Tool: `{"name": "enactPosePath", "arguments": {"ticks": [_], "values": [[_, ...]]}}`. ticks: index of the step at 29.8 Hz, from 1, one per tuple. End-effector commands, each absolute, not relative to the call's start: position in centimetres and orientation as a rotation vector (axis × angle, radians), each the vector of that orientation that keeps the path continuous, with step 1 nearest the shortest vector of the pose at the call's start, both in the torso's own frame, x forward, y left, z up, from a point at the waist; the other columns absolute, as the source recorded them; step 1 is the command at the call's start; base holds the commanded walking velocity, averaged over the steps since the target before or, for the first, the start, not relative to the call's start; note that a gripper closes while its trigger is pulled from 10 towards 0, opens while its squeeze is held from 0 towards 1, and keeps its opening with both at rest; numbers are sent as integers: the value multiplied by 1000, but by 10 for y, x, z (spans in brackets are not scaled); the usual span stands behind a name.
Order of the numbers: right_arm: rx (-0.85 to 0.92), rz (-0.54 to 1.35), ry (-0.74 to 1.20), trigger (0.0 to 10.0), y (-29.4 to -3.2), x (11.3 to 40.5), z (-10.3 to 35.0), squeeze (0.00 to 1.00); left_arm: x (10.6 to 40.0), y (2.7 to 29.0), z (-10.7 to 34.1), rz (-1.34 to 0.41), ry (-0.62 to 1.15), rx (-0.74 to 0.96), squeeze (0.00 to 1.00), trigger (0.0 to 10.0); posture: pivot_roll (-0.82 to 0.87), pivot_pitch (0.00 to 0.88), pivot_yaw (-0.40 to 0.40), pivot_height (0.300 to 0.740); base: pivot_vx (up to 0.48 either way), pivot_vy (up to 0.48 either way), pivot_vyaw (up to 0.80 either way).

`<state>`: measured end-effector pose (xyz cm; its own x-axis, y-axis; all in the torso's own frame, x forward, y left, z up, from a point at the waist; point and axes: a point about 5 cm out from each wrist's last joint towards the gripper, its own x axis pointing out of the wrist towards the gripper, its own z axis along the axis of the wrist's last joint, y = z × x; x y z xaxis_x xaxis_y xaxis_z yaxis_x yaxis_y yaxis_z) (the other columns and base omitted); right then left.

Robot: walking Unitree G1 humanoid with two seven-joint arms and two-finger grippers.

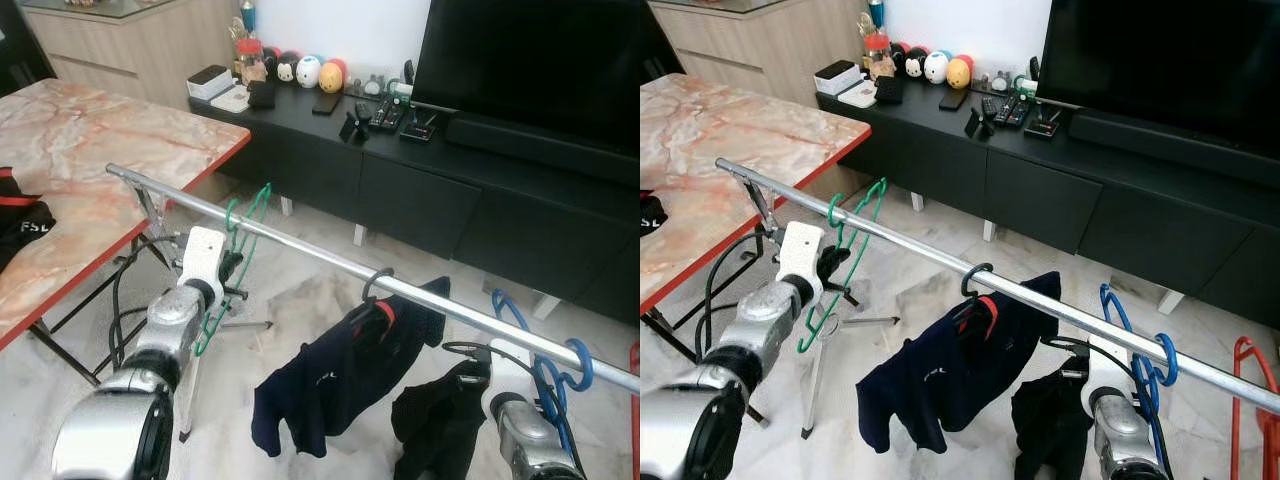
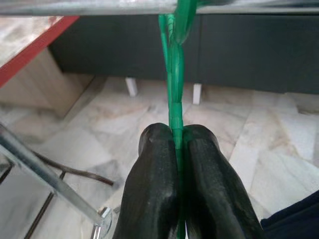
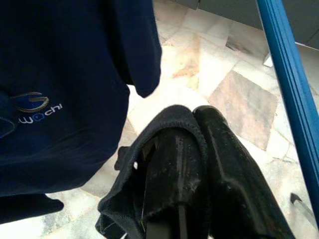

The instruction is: Hang hanger

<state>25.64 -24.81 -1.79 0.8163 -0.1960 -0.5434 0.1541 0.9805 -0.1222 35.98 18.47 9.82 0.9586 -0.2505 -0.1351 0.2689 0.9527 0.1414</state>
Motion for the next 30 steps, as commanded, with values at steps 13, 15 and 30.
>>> {"name": "enactPosePath", "arguments": {"ticks": [13, 15, 30], "values": [[-73, -167, 592, 10000, -245, 259, -18, 0, 288, 208, 36, -223, 164, 172, 0, 10000, -10, 0, 13, 740, 0, 0, 0], [-98, -156, 575, 10000, -246, 262, -14, 0, 287, 207, 36, -202, 155, 149, 0, 10000, -19, 0, 7, 740, 0, 0, 0], [-153, -144, 484, 10000, -249, 275, 3, 0, 290, 206, 41, -181, 137, 140, 0, 10000, -28, 0, 7, 740, 0, 0, 0]]}}
